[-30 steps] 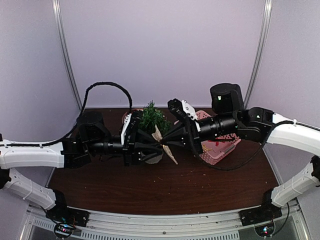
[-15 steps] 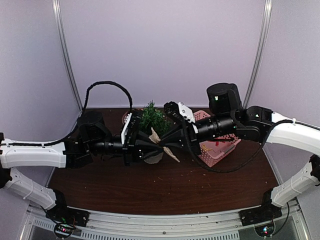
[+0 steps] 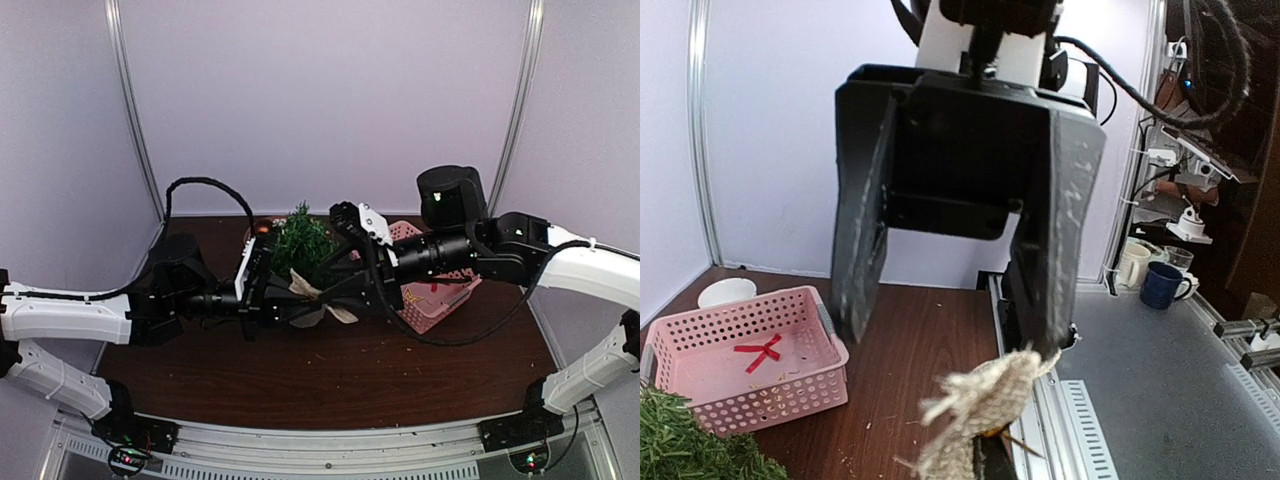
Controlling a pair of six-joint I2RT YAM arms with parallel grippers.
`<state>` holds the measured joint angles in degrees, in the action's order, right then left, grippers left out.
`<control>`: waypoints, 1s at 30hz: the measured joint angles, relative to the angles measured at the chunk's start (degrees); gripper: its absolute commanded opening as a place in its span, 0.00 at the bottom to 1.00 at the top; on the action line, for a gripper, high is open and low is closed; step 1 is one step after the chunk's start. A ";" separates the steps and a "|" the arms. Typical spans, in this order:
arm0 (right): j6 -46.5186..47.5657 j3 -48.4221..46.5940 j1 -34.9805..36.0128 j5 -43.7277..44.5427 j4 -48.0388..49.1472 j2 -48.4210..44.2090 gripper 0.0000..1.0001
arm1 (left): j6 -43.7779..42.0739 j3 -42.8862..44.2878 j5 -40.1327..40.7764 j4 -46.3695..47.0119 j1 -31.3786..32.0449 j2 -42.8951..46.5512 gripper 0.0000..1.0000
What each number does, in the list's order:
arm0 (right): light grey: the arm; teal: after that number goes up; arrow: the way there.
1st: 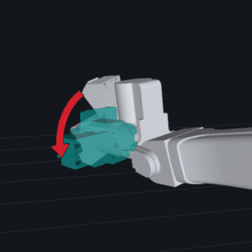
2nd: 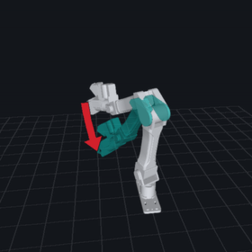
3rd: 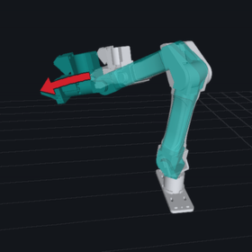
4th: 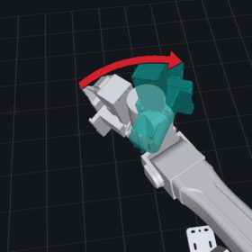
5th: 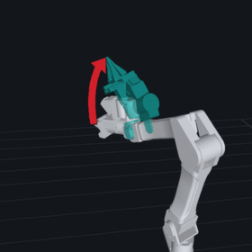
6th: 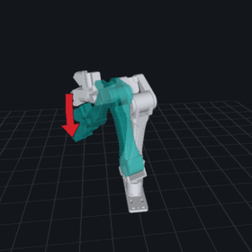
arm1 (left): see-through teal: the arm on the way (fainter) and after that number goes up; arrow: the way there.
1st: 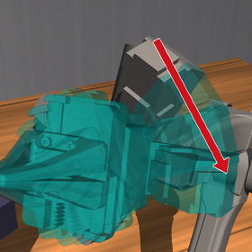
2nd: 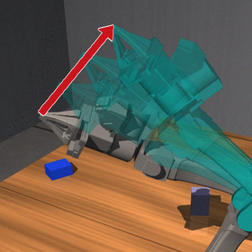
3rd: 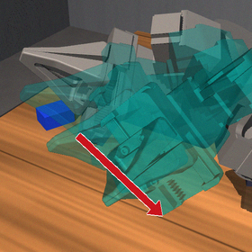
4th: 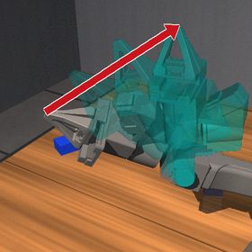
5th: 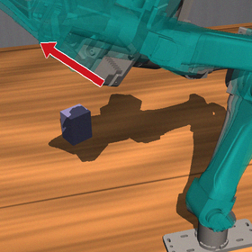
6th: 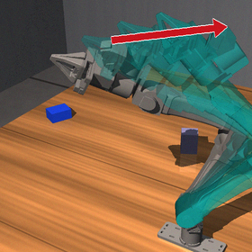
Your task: Decorate the small christmas tree
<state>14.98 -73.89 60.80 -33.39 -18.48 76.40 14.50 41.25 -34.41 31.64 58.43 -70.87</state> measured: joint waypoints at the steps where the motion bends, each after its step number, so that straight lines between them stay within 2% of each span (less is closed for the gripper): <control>1: -0.15 0.00 0.00 -0.02 -0.15 -0.35 0.49 | -0.98 -0.66 -0.09 0.28 0.00 0.55 0.00; 5: -0.37 -0.22 0.00 -0.61 -1.95 -1.77 0.36 | -6.58 -2.56 -1.27 0.17 0.02 3.10 0.00; 9: -0.22 -2.29 0.07 -2.64 -6.05 -1.51 0.30 | -11.87 -2.56 -2.60 -0.22 0.00 4.44 0.00; 12: -0.02 -3.54 0.31 -3.82 -8.28 -1.05 0.30 | -14.03 -2.58 -2.97 -0.20 0.00 5.01 0.00; 16: 0.07 -3.87 0.81 -4.66 -10.49 -0.39 0.36 | -15.08 -2.69 -3.10 0.02 0.02 5.42 0.00; 25: 0.11 -4.66 1.60 -5.35 -13.29 2.49 0.35 | -15.96 -3.15 -3.43 1.33 0.00 6.19 0.00; 28: 0.04 -4.66 1.60 -5.38 -13.40 2.54 0.25 | -16.13 -3.50 -3.74 1.46 0.02 6.29 0.00; 30: -0.22 -4.68 1.60 -5.49 -13.46 2.58 0.09 | -16.24 -3.54 -3.78 1.53 0.00 6.34 0.00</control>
<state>14.76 -78.56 62.39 -38.87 -31.94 78.98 -1.74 37.71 -38.20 33.17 58.43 -64.53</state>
